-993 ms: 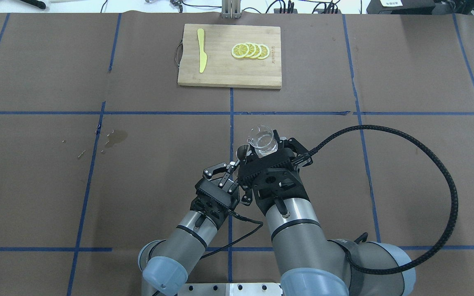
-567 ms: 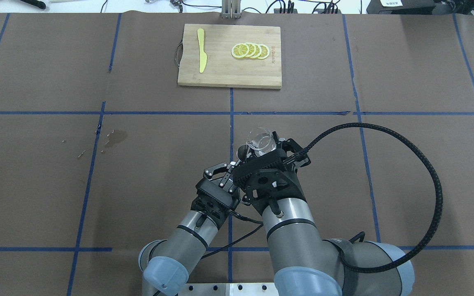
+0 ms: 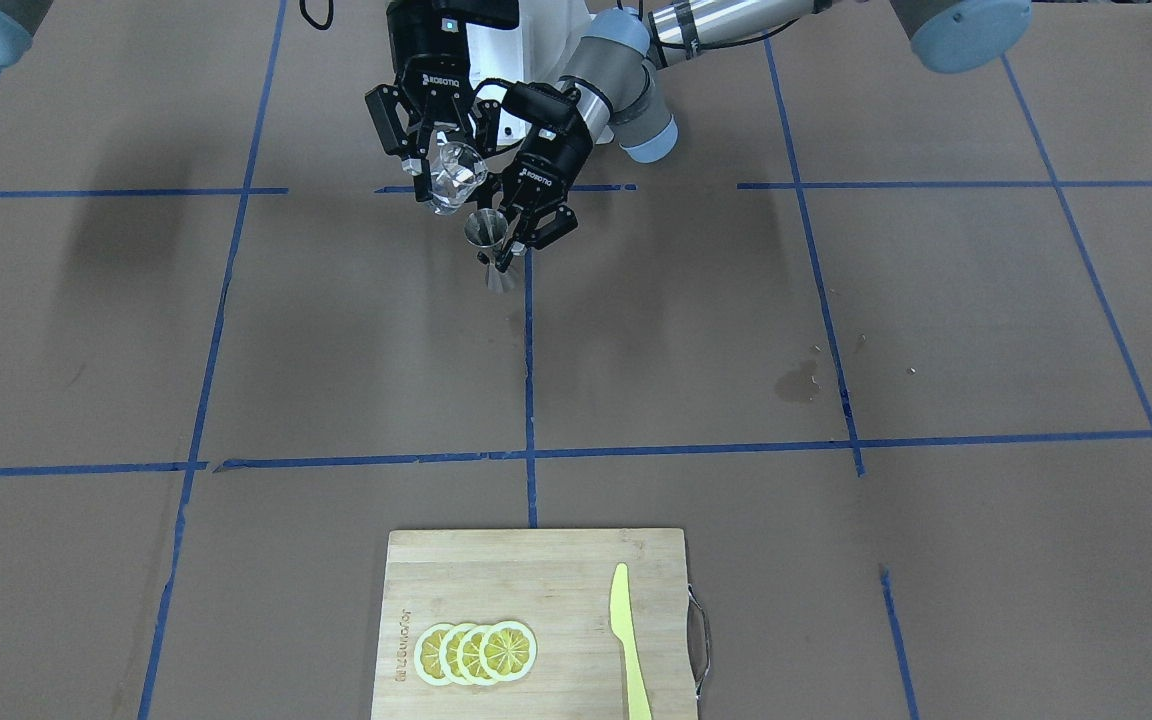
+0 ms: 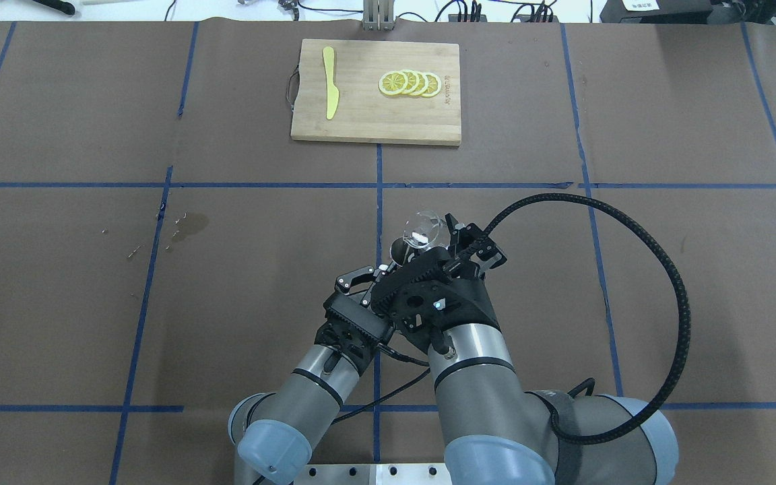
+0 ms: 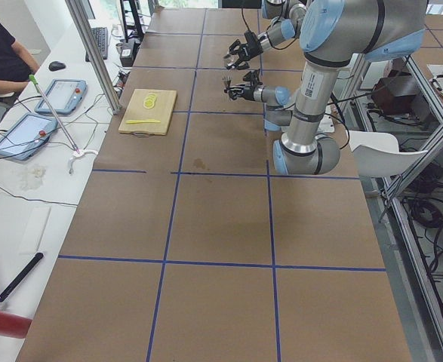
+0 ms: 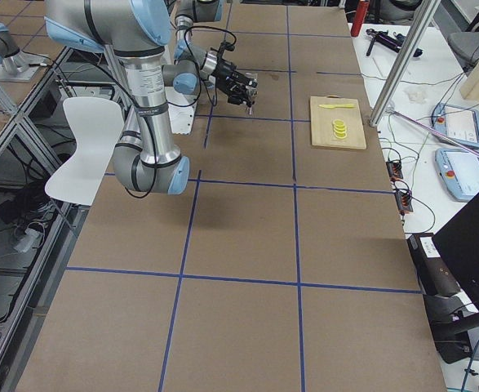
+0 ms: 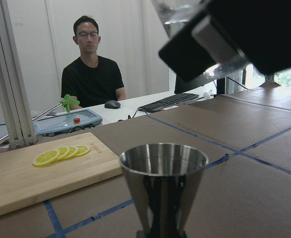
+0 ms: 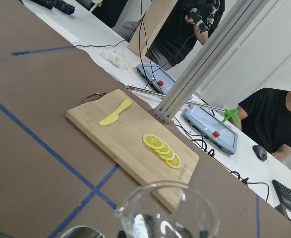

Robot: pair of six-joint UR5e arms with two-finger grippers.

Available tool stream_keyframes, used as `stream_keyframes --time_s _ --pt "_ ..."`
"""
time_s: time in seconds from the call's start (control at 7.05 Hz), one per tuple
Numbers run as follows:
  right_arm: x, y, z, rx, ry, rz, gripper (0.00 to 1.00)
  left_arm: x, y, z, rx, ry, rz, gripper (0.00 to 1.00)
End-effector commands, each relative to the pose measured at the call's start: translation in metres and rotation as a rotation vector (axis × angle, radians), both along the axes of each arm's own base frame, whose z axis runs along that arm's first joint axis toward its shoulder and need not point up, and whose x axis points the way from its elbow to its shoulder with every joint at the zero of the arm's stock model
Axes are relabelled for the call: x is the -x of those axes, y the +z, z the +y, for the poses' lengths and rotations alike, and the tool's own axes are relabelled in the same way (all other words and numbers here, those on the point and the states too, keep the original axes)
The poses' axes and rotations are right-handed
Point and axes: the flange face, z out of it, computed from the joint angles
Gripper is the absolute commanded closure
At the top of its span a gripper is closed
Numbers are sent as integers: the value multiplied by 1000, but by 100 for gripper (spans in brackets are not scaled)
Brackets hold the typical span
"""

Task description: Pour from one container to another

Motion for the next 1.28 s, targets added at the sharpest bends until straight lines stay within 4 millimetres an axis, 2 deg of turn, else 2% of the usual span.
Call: stream_keyframes --time_s 0.0,0.28,1.13 --pt "0 1 0 -17 -15 61 100 0 0 0 0 0 0 100" --pt "1 -3 -3 -28 -20 122 100 0 -1 0 0 -1 2 100" --pt "1 3 -8 -37 -21 243 100 1 -4 0 0 -2 8 100"
